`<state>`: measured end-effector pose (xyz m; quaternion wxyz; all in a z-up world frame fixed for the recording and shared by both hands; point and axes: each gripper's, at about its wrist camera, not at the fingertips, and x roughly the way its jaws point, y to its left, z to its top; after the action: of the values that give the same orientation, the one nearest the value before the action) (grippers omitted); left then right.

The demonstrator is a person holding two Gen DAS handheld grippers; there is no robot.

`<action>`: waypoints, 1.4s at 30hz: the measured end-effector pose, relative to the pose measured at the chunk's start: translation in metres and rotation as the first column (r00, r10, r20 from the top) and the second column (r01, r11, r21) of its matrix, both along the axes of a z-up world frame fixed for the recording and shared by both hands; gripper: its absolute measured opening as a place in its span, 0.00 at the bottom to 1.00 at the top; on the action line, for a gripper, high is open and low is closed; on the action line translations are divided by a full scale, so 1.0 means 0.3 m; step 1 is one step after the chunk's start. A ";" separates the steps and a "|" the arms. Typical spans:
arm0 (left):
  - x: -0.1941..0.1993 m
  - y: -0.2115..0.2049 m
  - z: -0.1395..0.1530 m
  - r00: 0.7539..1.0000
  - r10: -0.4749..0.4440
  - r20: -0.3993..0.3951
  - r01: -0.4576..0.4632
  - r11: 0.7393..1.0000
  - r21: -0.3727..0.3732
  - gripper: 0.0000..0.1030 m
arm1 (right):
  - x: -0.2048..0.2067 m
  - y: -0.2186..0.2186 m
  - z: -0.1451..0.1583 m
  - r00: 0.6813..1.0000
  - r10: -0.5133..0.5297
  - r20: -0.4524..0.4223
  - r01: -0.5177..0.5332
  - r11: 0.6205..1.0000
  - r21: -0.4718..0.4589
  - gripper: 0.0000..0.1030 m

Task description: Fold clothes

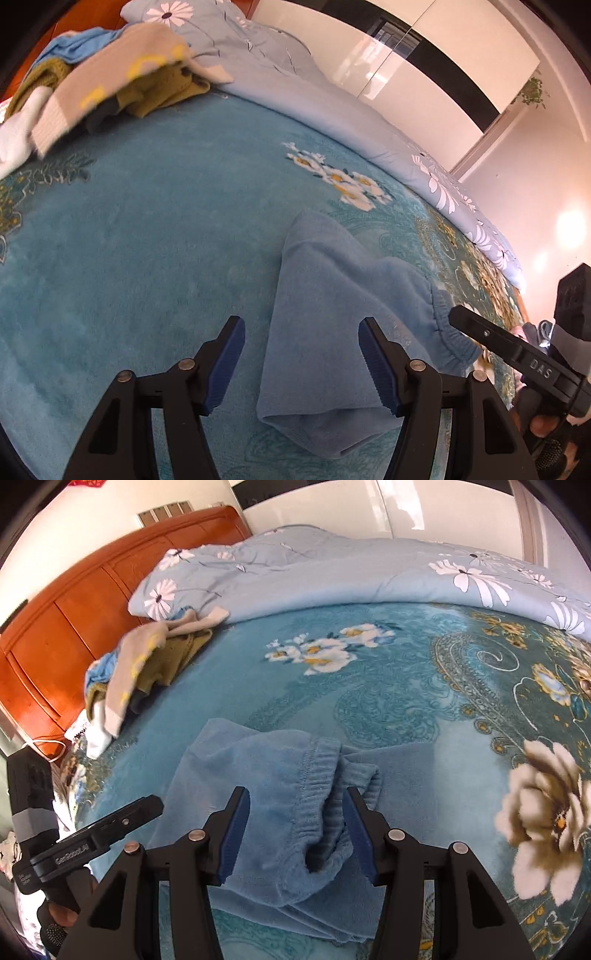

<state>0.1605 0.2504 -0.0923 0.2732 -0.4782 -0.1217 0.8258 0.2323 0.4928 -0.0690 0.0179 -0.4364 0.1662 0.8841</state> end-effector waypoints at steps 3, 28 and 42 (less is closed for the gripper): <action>0.000 -0.004 -0.024 1.000 -0.015 0.017 0.015 1.000 -0.009 0.66 | -0.007 0.004 -0.031 0.999 -0.023 0.038 0.024 1.000 -0.010 0.52; 0.006 -0.005 -0.050 0.997 -0.038 0.074 0.037 0.999 0.013 0.66 | 0.157 0.064 -0.027 0.998 -0.070 0.003 0.070 0.986 -0.153 0.06; 0.013 -0.003 -0.064 0.996 -0.045 0.076 0.045 0.999 -0.004 0.66 | 0.178 0.104 -0.081 0.992 -0.125 0.030 0.128 0.965 -0.228 0.41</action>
<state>0.1643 0.2494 -0.1114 0.2856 -0.5127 -0.1189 0.8009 0.2855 0.5240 -0.0933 0.0250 -0.4309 0.2945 0.8526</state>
